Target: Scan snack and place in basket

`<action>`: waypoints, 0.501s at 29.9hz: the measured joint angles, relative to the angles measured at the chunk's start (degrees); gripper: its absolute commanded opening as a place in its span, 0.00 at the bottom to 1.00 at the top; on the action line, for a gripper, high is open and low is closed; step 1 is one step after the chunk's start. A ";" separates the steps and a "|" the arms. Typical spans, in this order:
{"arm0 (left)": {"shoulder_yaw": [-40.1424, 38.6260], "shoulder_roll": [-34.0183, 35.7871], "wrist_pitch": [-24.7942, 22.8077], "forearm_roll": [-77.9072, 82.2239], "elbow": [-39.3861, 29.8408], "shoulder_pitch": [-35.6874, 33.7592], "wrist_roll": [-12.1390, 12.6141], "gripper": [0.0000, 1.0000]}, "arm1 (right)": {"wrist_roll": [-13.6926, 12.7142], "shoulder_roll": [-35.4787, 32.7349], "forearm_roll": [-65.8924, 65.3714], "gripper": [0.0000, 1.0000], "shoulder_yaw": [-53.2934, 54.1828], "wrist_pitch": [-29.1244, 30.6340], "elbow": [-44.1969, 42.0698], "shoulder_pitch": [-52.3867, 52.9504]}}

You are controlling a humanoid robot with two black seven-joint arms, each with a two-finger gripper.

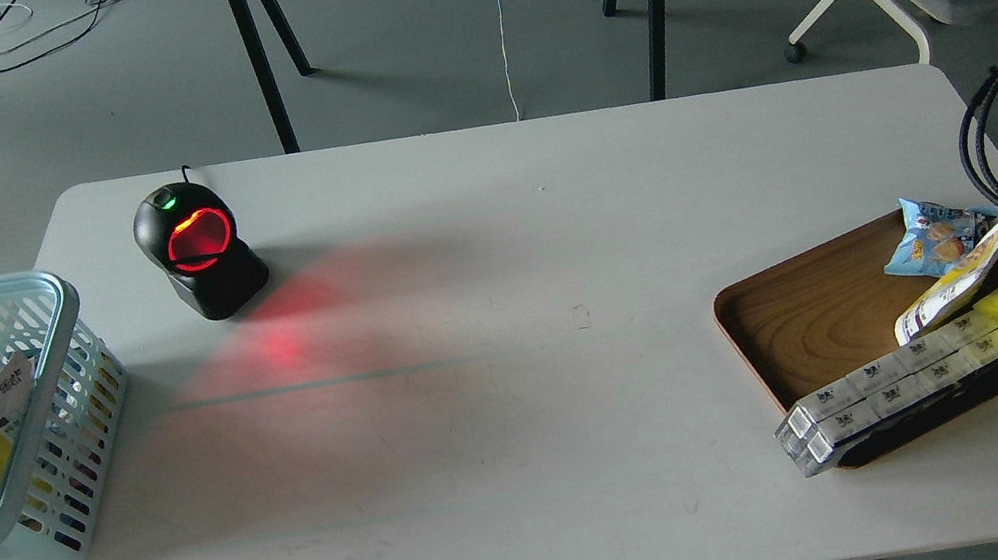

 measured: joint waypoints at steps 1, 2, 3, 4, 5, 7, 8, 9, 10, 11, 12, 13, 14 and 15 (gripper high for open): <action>-1.00 -2.26 -2.62 -1.32 2.88 0.02 0.00 0.99 | 0.08 0.73 0.03 0.99 0.67 0.00 -0.47 0.02; -2.20 -4.93 -5.62 -2.69 6.17 0.03 0.00 0.99 | 0.09 1.40 0.03 0.99 1.43 0.00 -0.70 0.01; -3.49 -7.55 -8.38 -4.01 9.46 0.03 0.00 0.99 | 0.09 2.16 0.04 0.99 2.48 0.00 -0.87 -0.03; -5.05 -10.39 -10.93 -5.59 13.07 0.03 0.00 0.99 | 0.03 2.76 0.04 0.99 3.64 0.00 -0.97 -0.20; -6.39 -12.85 -12.94 -6.98 16.16 0.04 0.00 0.99 | -0.12 3.08 0.05 0.99 4.56 0.00 -1.02 -0.33; -8.93 -18.21 -16.32 -9.88 23.34 0.17 -0.01 0.99 | -0.38 3.46 0.07 0.99 5.99 0.00 -1.08 -0.52; -9.91 -21.03 -17.11 -11.06 27.34 0.18 0.00 0.99 | -0.47 3.59 0.07 0.99 6.27 0.00 -1.11 -0.55; -10.62 -23.49 -17.51 -11.97 30.80 0.18 -0.01 0.99 | -0.55 3.70 0.07 0.99 6.35 0.00 -1.13 -0.55; -11.44 -26.55 -17.76 -12.99 34.98 0.17 -0.01 0.99 | -0.71 3.86 0.07 0.99 6.38 0.00 -1.14 -0.55; -12.30 -29.63 -17.87 -14.02 38.98 0.16 -0.01 0.99 | -0.95 4.19 0.07 0.99 6.45 0.00 -1.14 -0.53; -13.06 -32.08 -17.95 -14.95 42.06 0.13 -0.01 0.99 | -1.19 4.53 0.07 0.99 6.53 0.00 -1.15 -0.50; -13.95 -34.62 -18.00 -16.07 45.25 0.07 -0.01 0.99 | -1.43 4.94 0.08 0.99 6.61 0.00 -1.15 -0.43; -14.72 -36.44 -18.02 -17.15 47.53 0.02 -0.01 0.99 | -1.56 5.28 0.10 0.99 6.65 0.00 -1.16 -0.39; -15.54 -38.14 -18.00 -18.40 49.54 0.00 -0.01 0.99 | -1.67 5.58 0.12 0.99 6.68 0.00 -1.18 -0.39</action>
